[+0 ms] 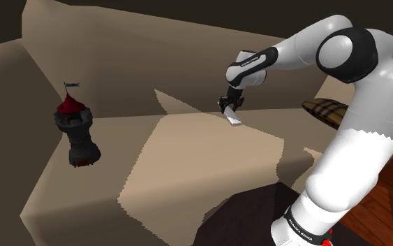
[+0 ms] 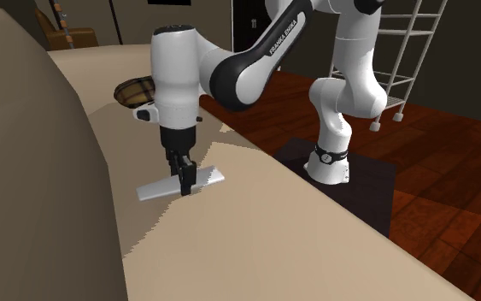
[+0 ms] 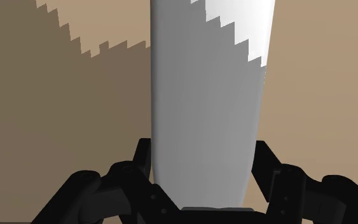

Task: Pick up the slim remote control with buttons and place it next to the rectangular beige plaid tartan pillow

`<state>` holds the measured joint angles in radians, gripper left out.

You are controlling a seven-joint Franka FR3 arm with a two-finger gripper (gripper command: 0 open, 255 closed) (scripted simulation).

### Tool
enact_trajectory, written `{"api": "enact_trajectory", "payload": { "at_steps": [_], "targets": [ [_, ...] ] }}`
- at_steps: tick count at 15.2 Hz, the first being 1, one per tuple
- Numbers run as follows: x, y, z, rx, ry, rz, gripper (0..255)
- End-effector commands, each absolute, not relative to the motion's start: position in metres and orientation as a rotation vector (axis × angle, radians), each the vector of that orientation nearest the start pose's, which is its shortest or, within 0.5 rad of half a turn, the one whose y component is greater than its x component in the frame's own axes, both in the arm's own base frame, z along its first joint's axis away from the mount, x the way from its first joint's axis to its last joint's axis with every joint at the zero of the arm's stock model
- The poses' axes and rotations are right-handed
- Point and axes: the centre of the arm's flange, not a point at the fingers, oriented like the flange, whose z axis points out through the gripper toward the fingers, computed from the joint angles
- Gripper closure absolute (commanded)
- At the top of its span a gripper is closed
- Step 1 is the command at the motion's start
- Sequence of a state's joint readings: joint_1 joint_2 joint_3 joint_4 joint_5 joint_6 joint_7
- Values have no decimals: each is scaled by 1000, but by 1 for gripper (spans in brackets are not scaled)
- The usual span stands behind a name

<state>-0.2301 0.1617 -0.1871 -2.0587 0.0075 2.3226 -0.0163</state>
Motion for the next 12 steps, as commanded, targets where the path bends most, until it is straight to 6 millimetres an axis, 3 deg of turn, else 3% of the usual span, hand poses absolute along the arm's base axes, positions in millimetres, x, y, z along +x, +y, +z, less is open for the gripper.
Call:
{"api": "enact_trajectory", "payload": {
  "at_steps": [1, 12],
  "targets": [
    [537, -235, 380, -3120, 636, -155, 255],
    [537, -235, 438, -3120, 636, -155, 255]
  ]
}}
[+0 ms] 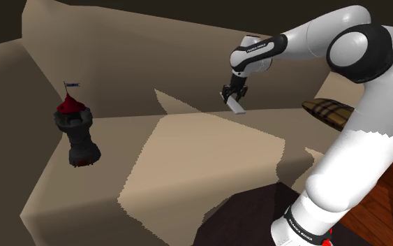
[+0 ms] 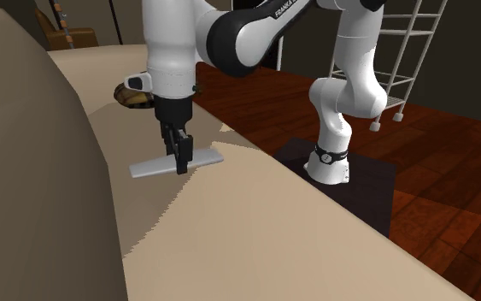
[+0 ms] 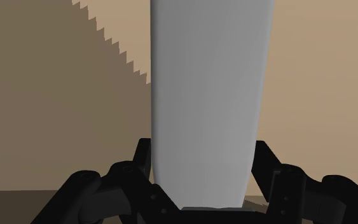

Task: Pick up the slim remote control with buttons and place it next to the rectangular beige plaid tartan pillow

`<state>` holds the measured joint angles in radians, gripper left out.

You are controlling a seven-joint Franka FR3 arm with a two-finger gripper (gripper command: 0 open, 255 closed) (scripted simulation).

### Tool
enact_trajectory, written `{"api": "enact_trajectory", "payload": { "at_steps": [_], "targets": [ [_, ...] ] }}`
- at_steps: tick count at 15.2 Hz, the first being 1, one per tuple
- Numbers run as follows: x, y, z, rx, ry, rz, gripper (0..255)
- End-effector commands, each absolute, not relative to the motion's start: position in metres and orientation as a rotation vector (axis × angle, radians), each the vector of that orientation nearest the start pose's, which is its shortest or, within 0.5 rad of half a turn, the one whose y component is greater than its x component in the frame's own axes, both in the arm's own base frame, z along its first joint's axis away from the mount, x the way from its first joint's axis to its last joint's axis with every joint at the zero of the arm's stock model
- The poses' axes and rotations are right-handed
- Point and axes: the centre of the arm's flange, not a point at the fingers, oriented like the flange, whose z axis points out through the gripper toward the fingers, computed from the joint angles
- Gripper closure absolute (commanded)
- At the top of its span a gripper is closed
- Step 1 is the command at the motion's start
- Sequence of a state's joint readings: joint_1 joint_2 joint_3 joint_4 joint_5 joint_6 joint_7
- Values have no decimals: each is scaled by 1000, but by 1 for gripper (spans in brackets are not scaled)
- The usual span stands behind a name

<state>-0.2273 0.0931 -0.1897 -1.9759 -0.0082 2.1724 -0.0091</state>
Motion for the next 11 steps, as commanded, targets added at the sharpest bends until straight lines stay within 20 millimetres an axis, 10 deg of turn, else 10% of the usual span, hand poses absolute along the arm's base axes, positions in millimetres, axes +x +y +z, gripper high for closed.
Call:
{"api": "enact_trajectory", "payload": {
  "at_steps": [1, 11],
  "targets": [
    [537, -235, 443, -3120, 636, -155, 255],
    [537, -235, 496, -3120, 636, -155, 255]
  ]
}}
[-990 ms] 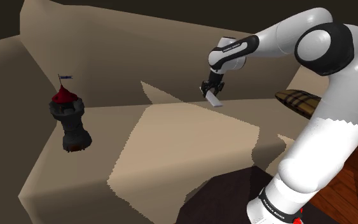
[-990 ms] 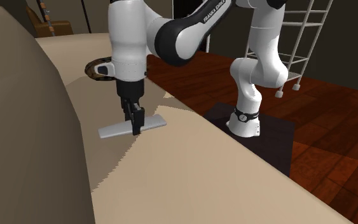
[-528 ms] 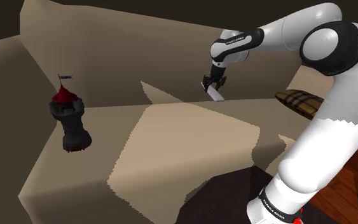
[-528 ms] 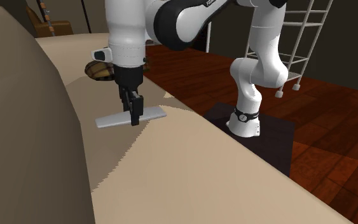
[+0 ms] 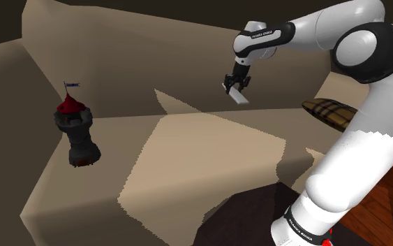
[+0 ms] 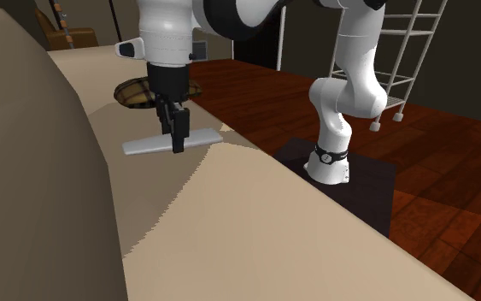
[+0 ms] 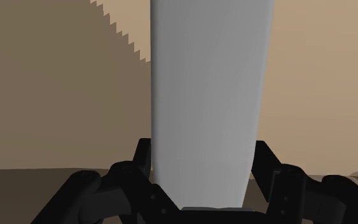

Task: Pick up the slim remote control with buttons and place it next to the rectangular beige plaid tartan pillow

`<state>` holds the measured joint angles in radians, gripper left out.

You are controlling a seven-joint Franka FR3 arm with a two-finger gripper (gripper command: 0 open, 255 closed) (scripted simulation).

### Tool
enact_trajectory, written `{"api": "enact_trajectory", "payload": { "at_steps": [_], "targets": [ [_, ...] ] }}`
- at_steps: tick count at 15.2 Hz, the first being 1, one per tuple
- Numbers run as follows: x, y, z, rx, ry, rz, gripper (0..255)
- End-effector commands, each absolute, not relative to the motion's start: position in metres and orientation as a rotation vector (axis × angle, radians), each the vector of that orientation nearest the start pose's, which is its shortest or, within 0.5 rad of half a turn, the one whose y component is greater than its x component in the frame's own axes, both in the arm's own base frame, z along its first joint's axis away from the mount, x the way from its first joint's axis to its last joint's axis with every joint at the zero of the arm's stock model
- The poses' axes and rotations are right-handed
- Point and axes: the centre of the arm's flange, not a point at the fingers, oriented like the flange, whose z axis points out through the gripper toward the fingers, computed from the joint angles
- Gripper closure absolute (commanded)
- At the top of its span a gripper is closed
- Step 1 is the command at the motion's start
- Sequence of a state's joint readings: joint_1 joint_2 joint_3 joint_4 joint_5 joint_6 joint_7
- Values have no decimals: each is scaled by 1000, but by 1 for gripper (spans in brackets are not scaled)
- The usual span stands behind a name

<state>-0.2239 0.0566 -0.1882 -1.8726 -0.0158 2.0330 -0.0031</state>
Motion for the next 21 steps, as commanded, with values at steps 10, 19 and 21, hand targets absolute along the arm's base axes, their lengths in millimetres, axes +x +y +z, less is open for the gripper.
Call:
{"api": "enact_trajectory", "payload": {
  "at_steps": [10, 19, 21],
  "targets": [
    [537, -235, 549, -3120, 636, -155, 255],
    [465, -293, 556, -3120, 636, -155, 255],
    [444, -309, 556, -3120, 636, -155, 255]
  ]
}}
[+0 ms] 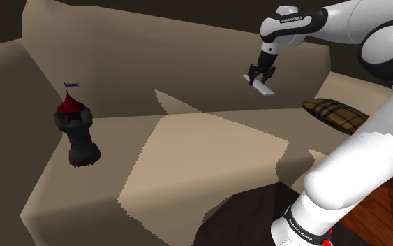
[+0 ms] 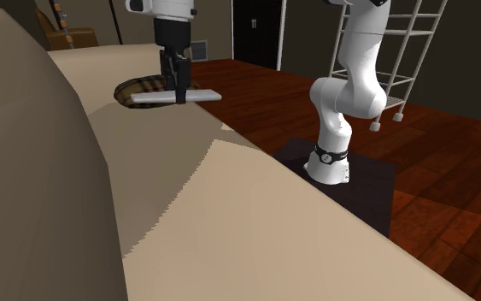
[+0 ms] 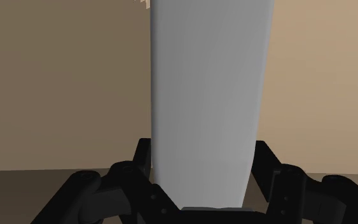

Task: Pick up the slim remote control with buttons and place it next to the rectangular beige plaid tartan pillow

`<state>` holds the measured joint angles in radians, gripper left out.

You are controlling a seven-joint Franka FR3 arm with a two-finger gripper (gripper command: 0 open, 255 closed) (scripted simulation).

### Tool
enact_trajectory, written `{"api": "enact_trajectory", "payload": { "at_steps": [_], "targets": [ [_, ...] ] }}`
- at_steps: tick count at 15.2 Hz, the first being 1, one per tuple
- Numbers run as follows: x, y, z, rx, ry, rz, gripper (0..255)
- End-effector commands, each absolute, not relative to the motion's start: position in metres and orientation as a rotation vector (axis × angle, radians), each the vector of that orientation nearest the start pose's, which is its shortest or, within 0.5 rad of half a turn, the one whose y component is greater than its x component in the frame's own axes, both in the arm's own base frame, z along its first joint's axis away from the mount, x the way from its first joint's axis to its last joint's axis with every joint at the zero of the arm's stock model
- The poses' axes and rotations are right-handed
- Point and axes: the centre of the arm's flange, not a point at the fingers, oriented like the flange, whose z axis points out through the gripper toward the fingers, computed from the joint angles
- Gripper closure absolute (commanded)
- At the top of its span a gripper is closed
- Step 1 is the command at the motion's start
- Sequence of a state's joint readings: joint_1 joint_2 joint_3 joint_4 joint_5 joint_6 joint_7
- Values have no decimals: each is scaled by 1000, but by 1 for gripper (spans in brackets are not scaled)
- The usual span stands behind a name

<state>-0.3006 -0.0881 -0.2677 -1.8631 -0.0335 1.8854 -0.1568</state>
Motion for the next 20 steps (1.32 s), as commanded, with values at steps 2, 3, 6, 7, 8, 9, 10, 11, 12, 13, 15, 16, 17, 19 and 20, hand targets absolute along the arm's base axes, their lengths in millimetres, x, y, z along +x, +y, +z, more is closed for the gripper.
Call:
{"api": "enact_trajectory", "payload": {
  "at_steps": [2, 3, 6, 7, 8, 9, 10, 11, 12, 13, 15, 16, 17, 19, 20],
  "targets": [
    [424, -326, 556, -3120, 636, -155, 255],
    [414, -334, 556, -3120, 636, -155, 255],
    [383, -359, 556, -3120, 636, -155, 255],
    [372, -367, 556, -3120, 636, -155, 255],
    [362, -375, 556, -3120, 636, -155, 255],
    [352, -384, 556, -3120, 636, -155, 255],
    [341, -392, 556, -3120, 636, -155, 255],
    [331, -400, 556, -3120, 636, -155, 255],
    [321, -408, 556, -3120, 636, -155, 255],
    [311, -417, 556, -3120, 636, -155, 255],
    [290, -433, 556, -3120, 636, -155, 255],
    [280, -441, 556, -3120, 636, -155, 255],
    [269, -450, 556, -3120, 636, -155, 255],
    [249, -466, 556, -3120, 636, -155, 255],
    [238, -474, 556, -3120, 636, -155, 255]
  ]
}}
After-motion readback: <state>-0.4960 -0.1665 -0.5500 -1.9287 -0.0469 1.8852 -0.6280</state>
